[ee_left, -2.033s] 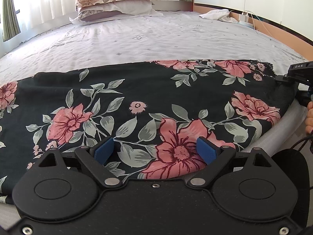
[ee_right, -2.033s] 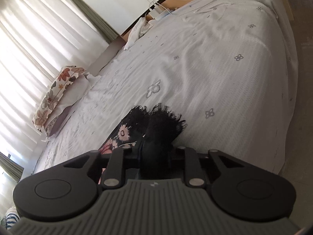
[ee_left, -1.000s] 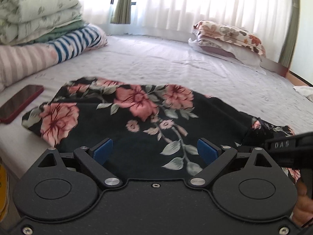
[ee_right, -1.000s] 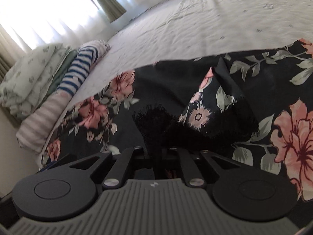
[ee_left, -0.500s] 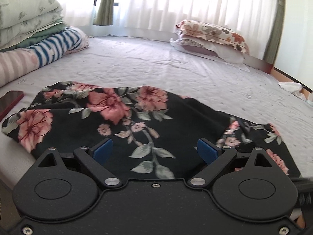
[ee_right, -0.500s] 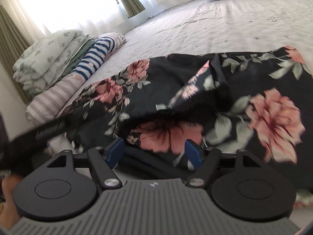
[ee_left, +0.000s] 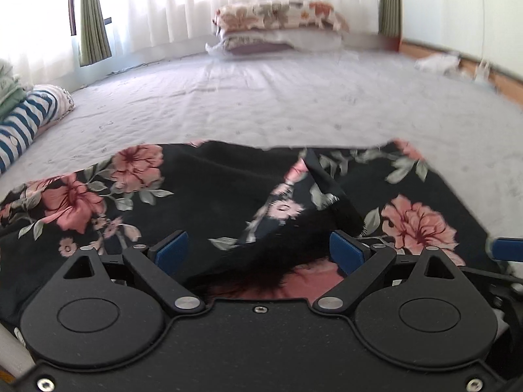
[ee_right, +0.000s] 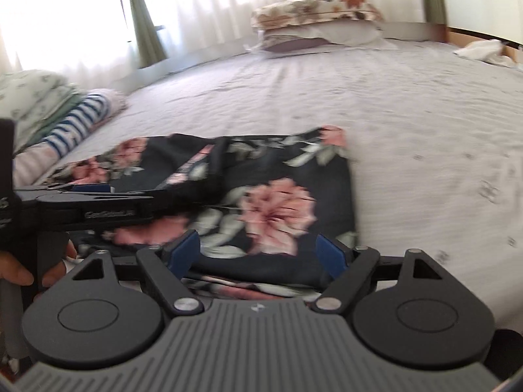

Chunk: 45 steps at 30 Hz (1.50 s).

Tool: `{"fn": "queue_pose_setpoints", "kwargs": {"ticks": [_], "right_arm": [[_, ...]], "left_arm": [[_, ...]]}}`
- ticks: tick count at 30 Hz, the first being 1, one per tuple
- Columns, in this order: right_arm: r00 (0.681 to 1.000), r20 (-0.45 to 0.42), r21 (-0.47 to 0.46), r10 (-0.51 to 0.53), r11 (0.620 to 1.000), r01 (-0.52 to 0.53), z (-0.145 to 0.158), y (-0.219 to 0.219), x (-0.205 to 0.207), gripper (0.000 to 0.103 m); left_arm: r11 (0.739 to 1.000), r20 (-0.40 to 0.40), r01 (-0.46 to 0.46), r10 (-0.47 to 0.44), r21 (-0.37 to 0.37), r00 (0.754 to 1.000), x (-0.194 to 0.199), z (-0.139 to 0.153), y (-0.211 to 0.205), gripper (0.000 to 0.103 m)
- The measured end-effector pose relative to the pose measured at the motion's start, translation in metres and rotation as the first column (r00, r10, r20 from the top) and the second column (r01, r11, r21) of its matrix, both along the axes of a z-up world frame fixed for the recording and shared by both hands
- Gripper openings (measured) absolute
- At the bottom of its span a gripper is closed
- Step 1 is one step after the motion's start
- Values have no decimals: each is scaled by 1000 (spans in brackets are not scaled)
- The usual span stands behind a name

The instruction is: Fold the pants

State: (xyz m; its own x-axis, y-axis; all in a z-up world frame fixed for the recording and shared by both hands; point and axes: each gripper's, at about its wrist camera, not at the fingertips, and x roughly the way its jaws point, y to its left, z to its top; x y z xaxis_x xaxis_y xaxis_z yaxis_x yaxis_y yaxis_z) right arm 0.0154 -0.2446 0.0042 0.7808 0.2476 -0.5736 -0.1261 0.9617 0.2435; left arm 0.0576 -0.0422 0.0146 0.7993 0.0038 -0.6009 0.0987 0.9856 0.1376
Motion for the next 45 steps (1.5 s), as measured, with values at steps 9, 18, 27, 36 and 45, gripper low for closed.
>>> {"fn": "queue_pose_setpoints", "kwargs": {"ticks": [9, 18, 27, 36, 45], "right_arm": [[1000, 9, -126, -16, 992, 17, -16, 3, -5, 88], [1000, 8, -129, -11, 992, 12, -22, 5, -6, 88], [1000, 9, -98, -29, 995, 29, -20, 2, -5, 87], [1000, 9, -127, -30, 991, 31, -21, 6, -3, 87], [1000, 8, -136, -28, 990, 28, -22, 5, -5, 87]], "left_arm": [[959, 44, -9, -4, 284, 999, 37, -28, -46, 95], [932, -62, -358, 360, 52, 931, 84, -7, 42, 93], [919, -31, -382, 381, -102, 924, 76, 24, 83, 93], [999, -40, -2, 4, 34, 999, 47, 2, 3, 93], [949, -47, -307, 310, 68, 950, 110, -10, 42, 89]]}}
